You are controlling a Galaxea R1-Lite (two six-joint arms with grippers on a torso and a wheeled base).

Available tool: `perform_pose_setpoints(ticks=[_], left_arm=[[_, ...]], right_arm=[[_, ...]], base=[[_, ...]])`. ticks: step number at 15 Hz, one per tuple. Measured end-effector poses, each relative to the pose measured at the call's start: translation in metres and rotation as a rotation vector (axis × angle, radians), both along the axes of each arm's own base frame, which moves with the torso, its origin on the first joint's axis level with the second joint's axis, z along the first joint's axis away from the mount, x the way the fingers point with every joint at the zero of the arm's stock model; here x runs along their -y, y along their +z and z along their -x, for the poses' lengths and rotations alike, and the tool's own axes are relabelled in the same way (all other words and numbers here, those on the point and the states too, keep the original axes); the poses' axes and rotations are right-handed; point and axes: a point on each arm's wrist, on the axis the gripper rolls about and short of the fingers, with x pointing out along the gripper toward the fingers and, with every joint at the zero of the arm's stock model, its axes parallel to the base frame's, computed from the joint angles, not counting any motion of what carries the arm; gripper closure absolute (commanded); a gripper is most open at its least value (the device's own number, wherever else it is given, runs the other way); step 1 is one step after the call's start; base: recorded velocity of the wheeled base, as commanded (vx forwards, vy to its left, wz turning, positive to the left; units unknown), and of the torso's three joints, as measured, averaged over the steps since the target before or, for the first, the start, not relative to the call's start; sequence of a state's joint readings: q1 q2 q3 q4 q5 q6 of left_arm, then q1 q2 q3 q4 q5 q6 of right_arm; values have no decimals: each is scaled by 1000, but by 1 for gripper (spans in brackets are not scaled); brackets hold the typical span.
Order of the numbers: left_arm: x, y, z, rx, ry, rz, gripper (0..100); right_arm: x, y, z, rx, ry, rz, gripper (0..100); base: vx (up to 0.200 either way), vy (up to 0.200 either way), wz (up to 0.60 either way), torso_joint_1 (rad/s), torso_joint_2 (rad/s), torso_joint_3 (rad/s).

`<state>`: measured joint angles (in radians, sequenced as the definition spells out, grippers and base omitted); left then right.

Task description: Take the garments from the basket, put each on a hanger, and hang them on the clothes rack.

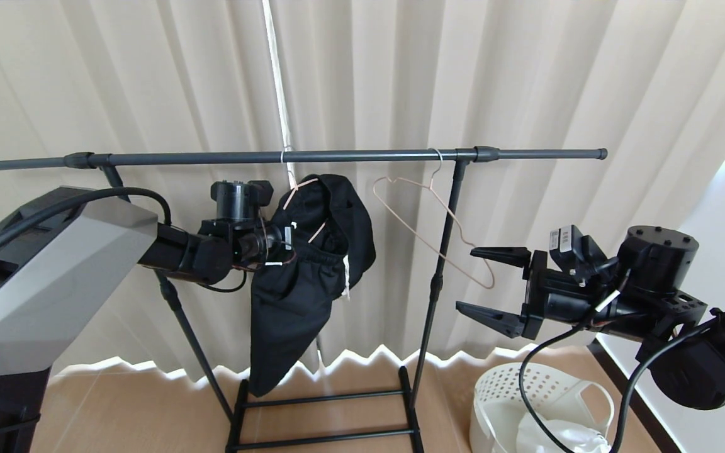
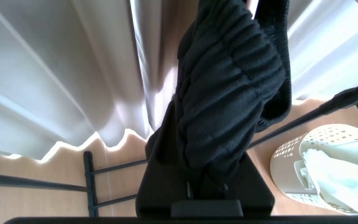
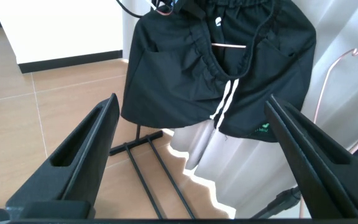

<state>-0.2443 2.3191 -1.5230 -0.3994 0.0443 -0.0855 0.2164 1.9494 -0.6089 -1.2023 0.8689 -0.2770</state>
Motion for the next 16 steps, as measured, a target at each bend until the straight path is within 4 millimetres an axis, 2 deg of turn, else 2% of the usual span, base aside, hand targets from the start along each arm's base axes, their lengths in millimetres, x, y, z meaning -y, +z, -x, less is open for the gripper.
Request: perform_pose_setpoints(ticks=[10, 11, 16], left_arm=[[0, -6, -2, -10, 1, -3, 100], [0, -6, -2, -12, 1, -3, 0], [-2, -7, -2, -28, 6, -4, 0]], right_arm=[[0, 0, 0, -1, 0, 0, 0], [0, 0, 0, 0, 0, 0, 0], [0, 0, 1, 0, 0, 0, 0]], base=[[0, 0, 0, 0, 0, 0], [0, 0, 0, 0, 0, 0], [0, 0, 0, 0, 0, 0]])
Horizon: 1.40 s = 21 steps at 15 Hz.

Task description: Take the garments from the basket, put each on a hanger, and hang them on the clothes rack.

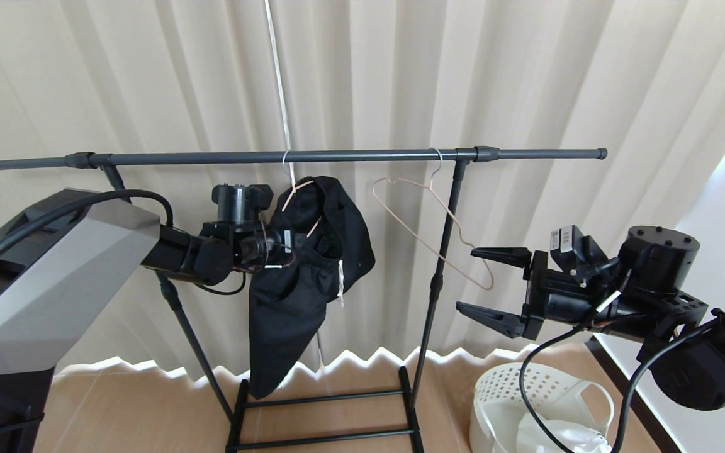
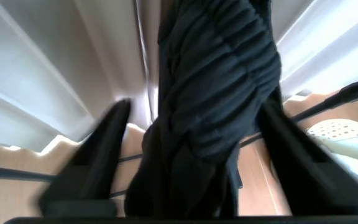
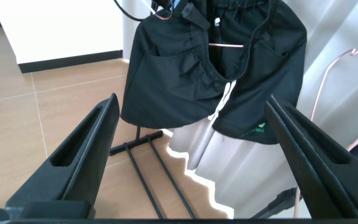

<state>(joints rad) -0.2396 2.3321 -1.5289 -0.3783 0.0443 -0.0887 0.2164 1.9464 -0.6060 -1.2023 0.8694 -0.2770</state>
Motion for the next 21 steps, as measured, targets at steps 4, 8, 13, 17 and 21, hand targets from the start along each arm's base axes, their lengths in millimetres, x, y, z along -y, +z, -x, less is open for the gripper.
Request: perform_pose_setpoints(ticks=[4, 8, 13, 17, 21], left_arm=[[0, 1, 1, 1, 1, 1, 0], [-2, 3, 3, -2, 11, 12, 0], [-7, 18, 13, 12, 45, 6, 0], [-14, 39, 35, 20, 50, 7, 0], [-28, 60, 78, 9, 57, 1, 0]], right_arm=[[0, 0, 0, 1, 0, 0, 0], [0, 1, 0, 3, -1, -1, 0], [0, 4, 2, 11, 0, -2, 0], [2, 13, 8, 36, -1, -8, 0], [3, 19, 12, 51, -18, -10, 0]], base=[[0, 0, 0, 0, 0, 0], [0, 0, 0, 0, 0, 0], [0, 0, 0, 0, 0, 0], [0, 0, 0, 0, 0, 0], [0, 0, 0, 0, 0, 0]])
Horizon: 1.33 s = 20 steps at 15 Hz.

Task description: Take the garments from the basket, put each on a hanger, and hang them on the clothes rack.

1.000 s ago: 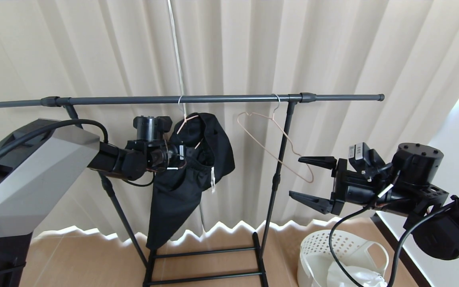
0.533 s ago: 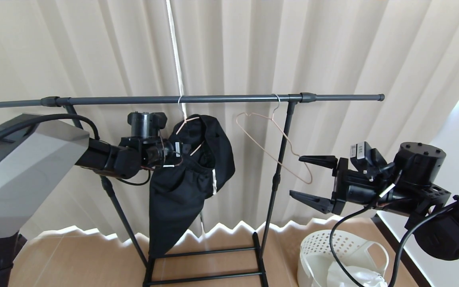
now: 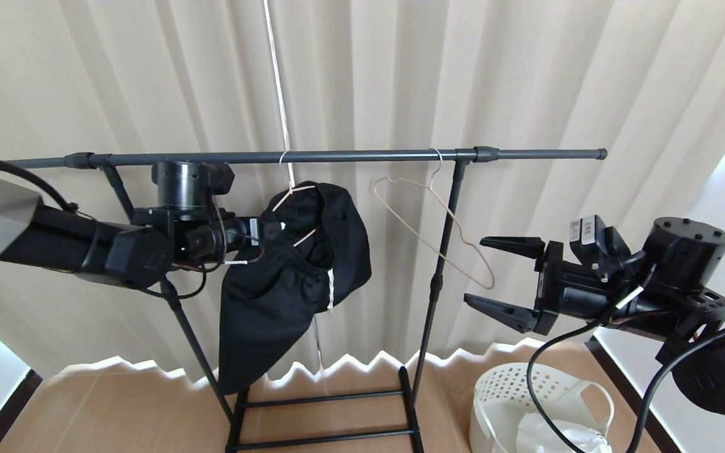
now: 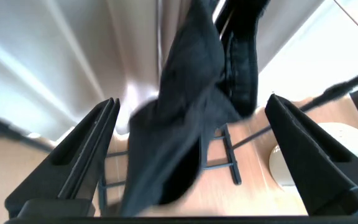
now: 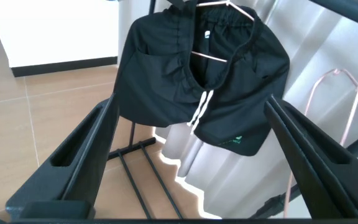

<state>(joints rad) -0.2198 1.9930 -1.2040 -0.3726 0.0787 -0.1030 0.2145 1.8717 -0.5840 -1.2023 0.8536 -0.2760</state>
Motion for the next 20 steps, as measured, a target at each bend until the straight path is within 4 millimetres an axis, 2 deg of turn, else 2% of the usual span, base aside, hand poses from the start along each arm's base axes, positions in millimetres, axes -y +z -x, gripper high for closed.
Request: perform_pose_setpoints(ticks=[3, 5, 7, 9, 11, 13, 17, 20], left_arm=[[-14, 18, 54, -2, 1, -3, 0], [-24, 29, 99, 14, 1, 1, 0], [-34, 33, 147, 36, -4, 4, 0], [-45, 20, 201, 29, -22, -24, 0], [-55, 1, 248, 31, -42, -47, 0], [-61, -14, 281, 53, -60, -50, 0], [-70, -42, 327, 114, -84, -38, 0], [-77, -59, 351, 116, -83, -30, 0]], right_arm=[[2, 4, -3, 8, -146, 4, 0], [4, 12, -3, -10, -301, -3, 0], [7, 23, 7, -86, -374, -19, 0], [13, 32, 33, -200, -410, -20, 0], [22, 32, 70, -276, -461, -10, 0], [31, 23, 106, -314, -520, 5, 0], [32, 4, 166, -366, -569, -12, 0], [36, -19, 198, -422, -575, 27, 0]], base=[[0, 0, 0, 0, 0, 0], [0, 0, 0, 0, 0, 0], [0, 0, 0, 0, 0, 0], [0, 0, 0, 0, 0, 0], [0, 0, 0, 0, 0, 0], [0, 0, 0, 0, 0, 0], [0, 0, 0, 0, 0, 0], [0, 0, 0, 0, 0, 0]])
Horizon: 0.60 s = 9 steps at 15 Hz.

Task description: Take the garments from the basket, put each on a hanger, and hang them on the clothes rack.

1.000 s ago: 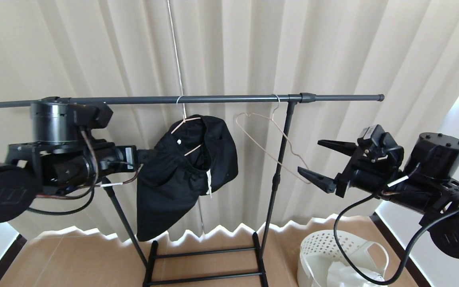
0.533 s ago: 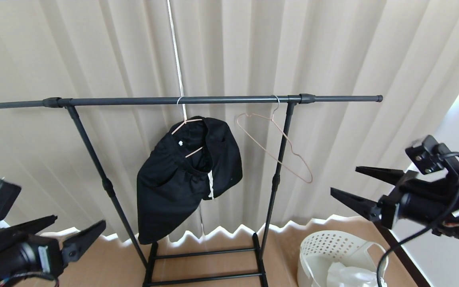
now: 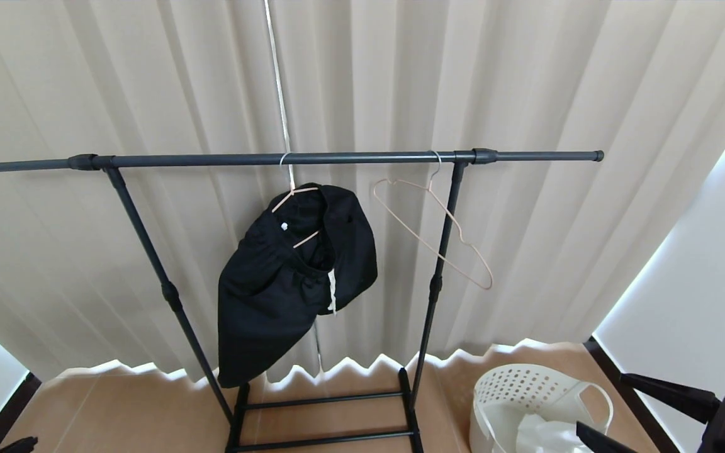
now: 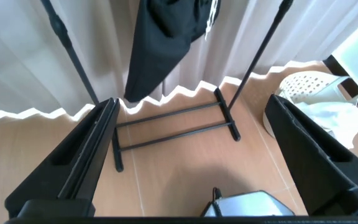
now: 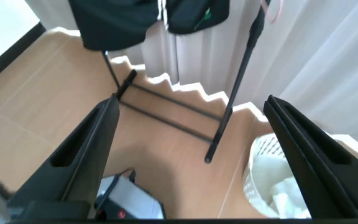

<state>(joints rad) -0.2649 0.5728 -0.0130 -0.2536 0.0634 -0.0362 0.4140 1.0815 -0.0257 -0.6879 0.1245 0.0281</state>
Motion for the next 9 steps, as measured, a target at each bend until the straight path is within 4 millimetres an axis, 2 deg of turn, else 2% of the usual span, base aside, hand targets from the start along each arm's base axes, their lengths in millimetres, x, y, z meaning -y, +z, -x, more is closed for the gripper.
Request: perform_pose_setpoints(ticks=[5, 9], left_arm=[[-9, -22, 32, 24, 5, 14, 0], [-11, -23, 39, 102, 10, 35, 0]], right_arm=[[17, -11, 40, -43, -7, 27, 0], [36, -26, 76, -4, -83, 86, 0]], base=[[0, 0, 0, 0, 0, 0], [0, 0, 0, 0, 0, 0]])
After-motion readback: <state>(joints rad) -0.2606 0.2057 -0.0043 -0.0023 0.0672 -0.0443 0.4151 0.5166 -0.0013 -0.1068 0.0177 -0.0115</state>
